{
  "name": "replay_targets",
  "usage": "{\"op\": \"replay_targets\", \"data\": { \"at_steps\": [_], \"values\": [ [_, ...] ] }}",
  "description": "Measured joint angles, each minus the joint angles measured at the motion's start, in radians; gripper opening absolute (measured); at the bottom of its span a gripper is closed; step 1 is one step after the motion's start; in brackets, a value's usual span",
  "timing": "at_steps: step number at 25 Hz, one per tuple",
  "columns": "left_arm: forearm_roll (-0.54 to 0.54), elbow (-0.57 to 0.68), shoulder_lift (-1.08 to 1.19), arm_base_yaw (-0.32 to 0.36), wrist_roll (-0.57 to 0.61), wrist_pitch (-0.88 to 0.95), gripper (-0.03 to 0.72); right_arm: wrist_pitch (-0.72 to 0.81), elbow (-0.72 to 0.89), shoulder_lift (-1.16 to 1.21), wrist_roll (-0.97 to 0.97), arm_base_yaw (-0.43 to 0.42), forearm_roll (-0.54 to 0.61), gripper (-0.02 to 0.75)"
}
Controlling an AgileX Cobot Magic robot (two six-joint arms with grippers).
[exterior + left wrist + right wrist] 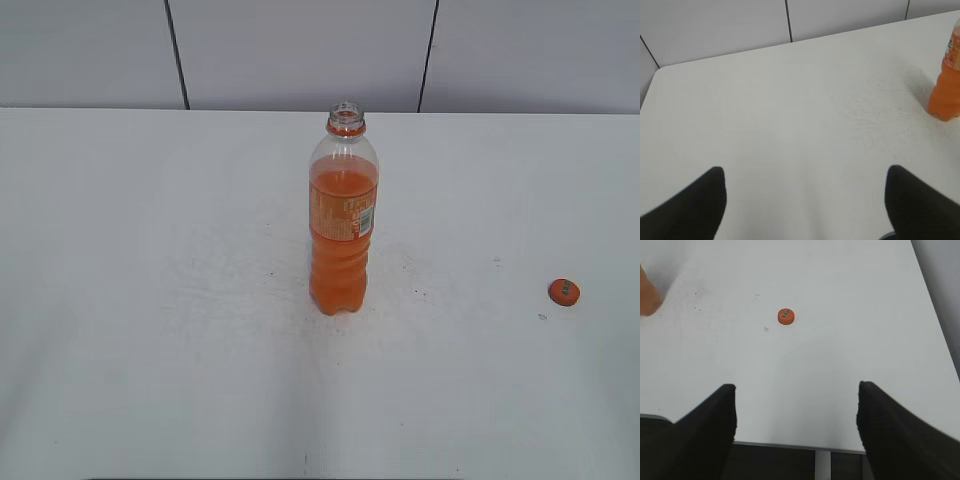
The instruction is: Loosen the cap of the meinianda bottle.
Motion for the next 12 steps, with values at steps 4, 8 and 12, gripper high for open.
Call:
{"op": "replay_targets", "data": {
  "at_steps": [4, 8, 12],
  "values": [
    [0.000, 0.001, 0.000, 0.000, 0.000, -0.001, 0.587, -0.062, 0.031, -0.002, 0.000, 0.000, 0.000, 0.563],
    [0.000, 0.001, 0.000, 0.000, 0.000, -0.002, 0.587, -0.068, 0.035, -0.002, 0.000, 0.000, 0.000, 0.563],
    [0.000, 0.001, 0.000, 0.037, -0.001, -0.003, 0.586, -0.070, 0.035, -0.002, 0.000, 0.000, 0.000, 0.563]
  ]
}}
